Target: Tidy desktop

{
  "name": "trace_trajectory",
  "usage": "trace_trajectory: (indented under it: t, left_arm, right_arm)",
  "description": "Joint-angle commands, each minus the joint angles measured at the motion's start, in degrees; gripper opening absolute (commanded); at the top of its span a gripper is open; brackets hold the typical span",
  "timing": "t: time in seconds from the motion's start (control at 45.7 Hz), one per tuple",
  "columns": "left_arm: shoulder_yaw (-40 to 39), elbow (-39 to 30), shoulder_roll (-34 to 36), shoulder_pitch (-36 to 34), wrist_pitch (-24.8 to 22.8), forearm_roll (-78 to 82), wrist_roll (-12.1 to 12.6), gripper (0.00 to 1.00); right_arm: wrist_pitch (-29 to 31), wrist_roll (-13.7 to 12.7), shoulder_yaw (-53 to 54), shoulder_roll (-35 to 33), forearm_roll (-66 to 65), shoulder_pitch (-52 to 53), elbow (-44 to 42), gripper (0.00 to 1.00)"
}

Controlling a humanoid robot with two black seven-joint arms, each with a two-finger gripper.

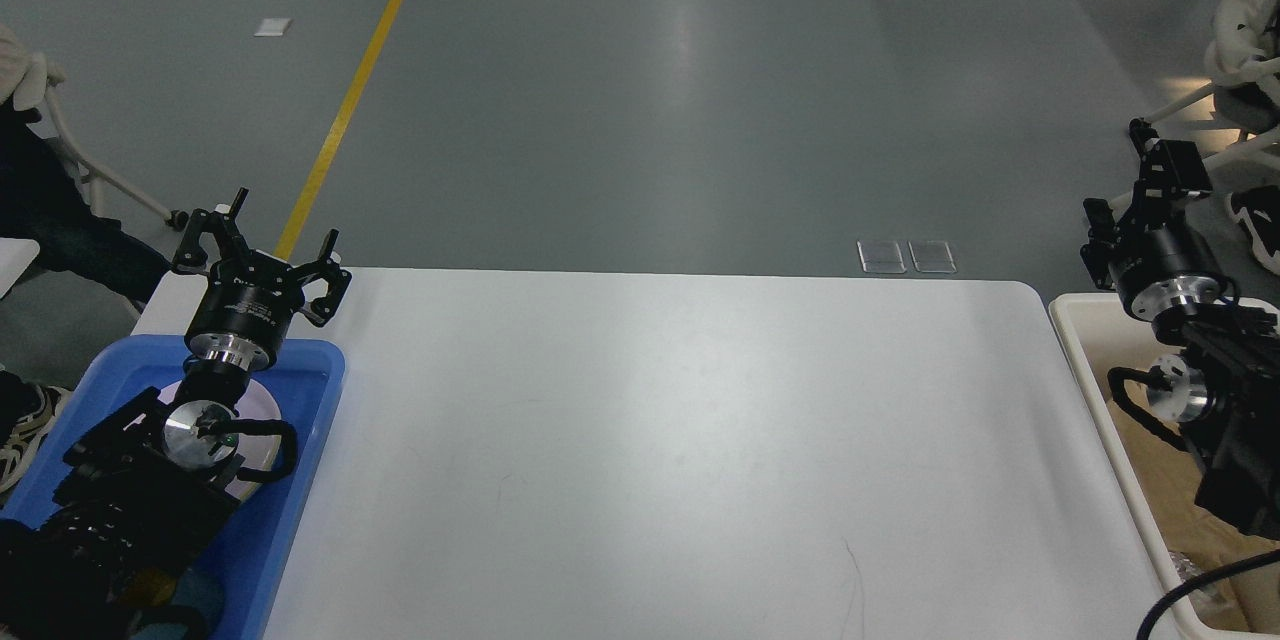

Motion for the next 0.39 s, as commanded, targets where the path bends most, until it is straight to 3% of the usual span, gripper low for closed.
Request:
trace_trajectory:
  t: [0.0,0.153,0.372]
  left_arm:
    - [0.0,0.0,0.0,0.0,0.0,0.0,0.0,0.97]
    - [0.0,0.0,0.0,0.0,0.0,0.0,0.0,0.97]
    - [0.0,0.0,0.0,0.0,0.0,0.0,0.0,0.97]
  right_arm:
    - [0.1,0.6,8.6,0.2,0.0,-3.9,7.8,1.0]
    - [0.3,0.6,19.6,1.9,-0.5,-8.9,14.7,1.0]
    - [0.5,0.6,24.4,3.9,-0.5,-9.9,14.9,1.0]
